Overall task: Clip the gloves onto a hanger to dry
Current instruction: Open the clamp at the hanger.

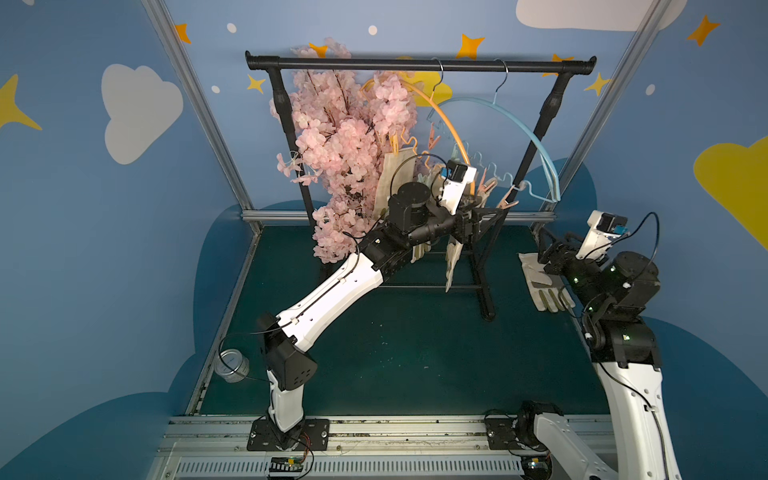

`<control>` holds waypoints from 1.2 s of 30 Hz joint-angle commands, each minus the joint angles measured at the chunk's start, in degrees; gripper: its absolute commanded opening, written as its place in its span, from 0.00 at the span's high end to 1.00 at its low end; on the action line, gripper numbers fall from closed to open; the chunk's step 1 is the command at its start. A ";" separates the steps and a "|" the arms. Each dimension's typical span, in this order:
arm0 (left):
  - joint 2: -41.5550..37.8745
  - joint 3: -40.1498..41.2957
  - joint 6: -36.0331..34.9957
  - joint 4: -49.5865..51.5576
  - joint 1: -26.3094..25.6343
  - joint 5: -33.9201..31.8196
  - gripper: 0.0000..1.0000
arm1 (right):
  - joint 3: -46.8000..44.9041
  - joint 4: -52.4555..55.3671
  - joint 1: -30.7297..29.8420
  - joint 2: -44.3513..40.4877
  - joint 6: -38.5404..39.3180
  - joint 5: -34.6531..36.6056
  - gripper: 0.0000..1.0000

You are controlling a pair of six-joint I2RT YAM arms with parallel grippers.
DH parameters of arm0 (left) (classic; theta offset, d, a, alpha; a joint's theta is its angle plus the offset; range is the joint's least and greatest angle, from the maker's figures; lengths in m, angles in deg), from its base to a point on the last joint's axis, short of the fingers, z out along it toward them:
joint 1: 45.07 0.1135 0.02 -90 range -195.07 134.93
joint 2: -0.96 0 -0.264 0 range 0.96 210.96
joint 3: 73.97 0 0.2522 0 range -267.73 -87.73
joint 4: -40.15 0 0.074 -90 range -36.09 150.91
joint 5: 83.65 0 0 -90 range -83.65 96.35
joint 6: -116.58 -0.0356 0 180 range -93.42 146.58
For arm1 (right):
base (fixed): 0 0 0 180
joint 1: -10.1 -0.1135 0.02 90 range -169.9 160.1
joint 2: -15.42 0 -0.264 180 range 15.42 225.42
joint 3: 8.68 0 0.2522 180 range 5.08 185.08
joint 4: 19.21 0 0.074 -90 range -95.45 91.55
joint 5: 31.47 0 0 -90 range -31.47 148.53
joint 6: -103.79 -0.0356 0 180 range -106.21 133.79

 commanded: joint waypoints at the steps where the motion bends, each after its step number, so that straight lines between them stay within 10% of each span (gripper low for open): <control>1: 1.83 -3.99 -0.72 2.30 -0.66 0.64 0.35 | 3.74 0.09 -0.83 -0.55 2.42 -6.37 0.31; 17: 10.59 -16.97 -4.80 10.90 -1.20 0.68 0.40 | 23.27 5.19 -7.40 13.34 8.42 -5.21 0.37; 36: 17.42 -27.78 -8.51 17.00 -0.45 0.43 0.39 | 26.06 4.37 -9.39 15.62 10.54 -4.23 0.96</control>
